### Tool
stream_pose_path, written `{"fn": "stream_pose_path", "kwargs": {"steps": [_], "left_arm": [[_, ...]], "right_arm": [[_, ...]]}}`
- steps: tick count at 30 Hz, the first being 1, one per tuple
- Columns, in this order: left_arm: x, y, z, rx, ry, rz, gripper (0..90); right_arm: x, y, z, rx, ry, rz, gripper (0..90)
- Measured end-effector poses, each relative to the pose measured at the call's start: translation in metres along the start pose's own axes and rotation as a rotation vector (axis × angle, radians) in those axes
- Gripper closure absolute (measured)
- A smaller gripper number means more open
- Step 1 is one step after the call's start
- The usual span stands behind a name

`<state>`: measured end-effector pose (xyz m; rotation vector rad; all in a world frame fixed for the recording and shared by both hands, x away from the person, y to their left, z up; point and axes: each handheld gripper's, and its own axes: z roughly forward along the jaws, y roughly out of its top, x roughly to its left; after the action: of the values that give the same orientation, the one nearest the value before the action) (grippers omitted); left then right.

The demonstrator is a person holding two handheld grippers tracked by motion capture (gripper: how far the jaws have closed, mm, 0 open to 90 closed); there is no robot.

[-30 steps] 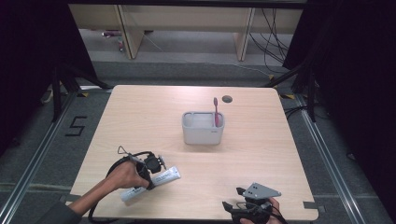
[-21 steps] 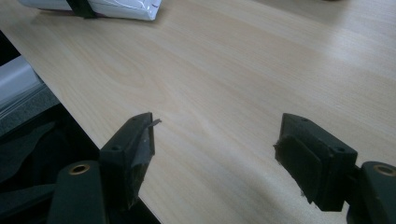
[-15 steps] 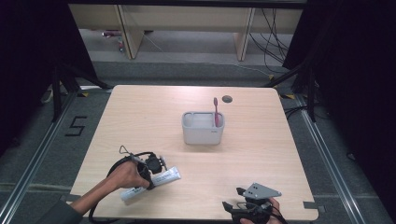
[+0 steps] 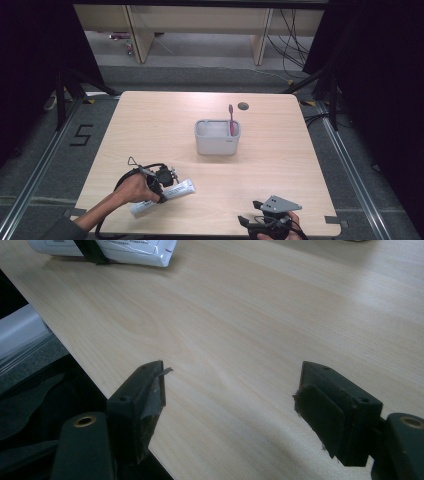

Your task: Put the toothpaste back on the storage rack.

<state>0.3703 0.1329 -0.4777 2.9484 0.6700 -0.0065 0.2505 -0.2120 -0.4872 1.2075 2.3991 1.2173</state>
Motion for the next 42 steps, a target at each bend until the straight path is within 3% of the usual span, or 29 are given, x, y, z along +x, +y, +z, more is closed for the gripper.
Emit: {"fn": "stream_pose_path", "kwargs": {"steps": [1, 3, 4, 11, 12, 13, 15, 16, 18, 24, 25, 28, 29, 32, 36, 40, 42], "left_arm": [[0.001, -0.001, -0.002, -0.023, 0.0, -0.002, 76.3], [0.003, -0.002, -0.006, -0.063, 0.003, -0.013, 76.3], [0.005, -0.002, -0.009, -0.089, 0.007, -0.019, 76.3], [0.012, -0.007, -0.022, -0.217, 0.02, -0.062, 76.3], [0.013, -0.007, -0.025, -0.231, 0.023, -0.058, 76.3], [0.013, -0.007, -0.027, -0.251, 0.019, -0.07, 76.4], [0.014, -0.006, -0.031, -0.279, 0.015, -0.082, 76.4], [0.015, -0.006, -0.032, -0.304, 0.008, -0.085, 76.4], [0.017, -0.005, -0.036, -0.366, 0.004, -0.106, 76.4], [0.024, 0.001, -0.05, -0.492, 0.0, -0.144, 76.4], [0.024, 0.003, -0.052, -0.509, -0.002, -0.154, 76.3], [0.028, 0.006, -0.058, -0.55, 0.008, -0.158, 76.3], [0.028, 0.008, -0.058, -0.588, 0.018, -0.182, 76.4], [0.029, 0.012, -0.062, -0.638, 0.027, -0.198, 76.3], [0.031, 0.017, -0.068, -0.692, -0.007, -0.22, 76.3], [0.032, 0.024, -0.074, -0.743, 0.015, -0.227, 76.3], [0.032, 0.028, -0.075, -0.783, 0.002, -0.243, 76.3]], "right_arm": [[-0.004, 0.0, 0.002, -0.011, 0.007, -0.039, 28.1], [-0.002, 0.0, 0.0, -0.002, -0.008, -0.006, 28.1], [-0.006, 0.0, 0.001, -0.017, -0.008, -0.053, 28.1], [-0.006, 0.0, 0.0, -0.012, -0.021, -0.046, 28.1], [-0.004, 0.0, 0.0, -0.006, -0.015, -0.021, 28.1], [-0.006, 0.0, 0.0, -0.013, -0.019, -0.049, 28.1], [-0.006, 0.0, 0.0, -0.01, -0.025, -0.046, 28.1], [-0.004, 0.0, 0.001, -0.003, -0.016, -0.02, 28.1], [-0.006, 0.0, 0.001, -0.015, -0.021, -0.044, 28.1], [-0.006, 0.0, 0.002, -0.008, 0.002, -0.025, 28.1], [-0.007, 0.0, 0.001, -0.015, -0.019, -0.045, 28.1], [-0.007, 0.0, 0.001, -0.016, -0.017, -0.044, 28.1], [-0.007, 0.0, 0.001, -0.016, -0.017, -0.044, 28.1], [-0.006, 0.0, 0.002, -0.015, -0.012, -0.036, 28.1], [-0.007, 0.0, 0.001, -0.02, -0.017, -0.041, 28.1], [-0.007, 0.0, 0.001, -0.025, -0.024, -0.045, 28.1], [-0.007, 0.0, 0.001, -0.02, -0.02, -0.041, 28.1]]}}
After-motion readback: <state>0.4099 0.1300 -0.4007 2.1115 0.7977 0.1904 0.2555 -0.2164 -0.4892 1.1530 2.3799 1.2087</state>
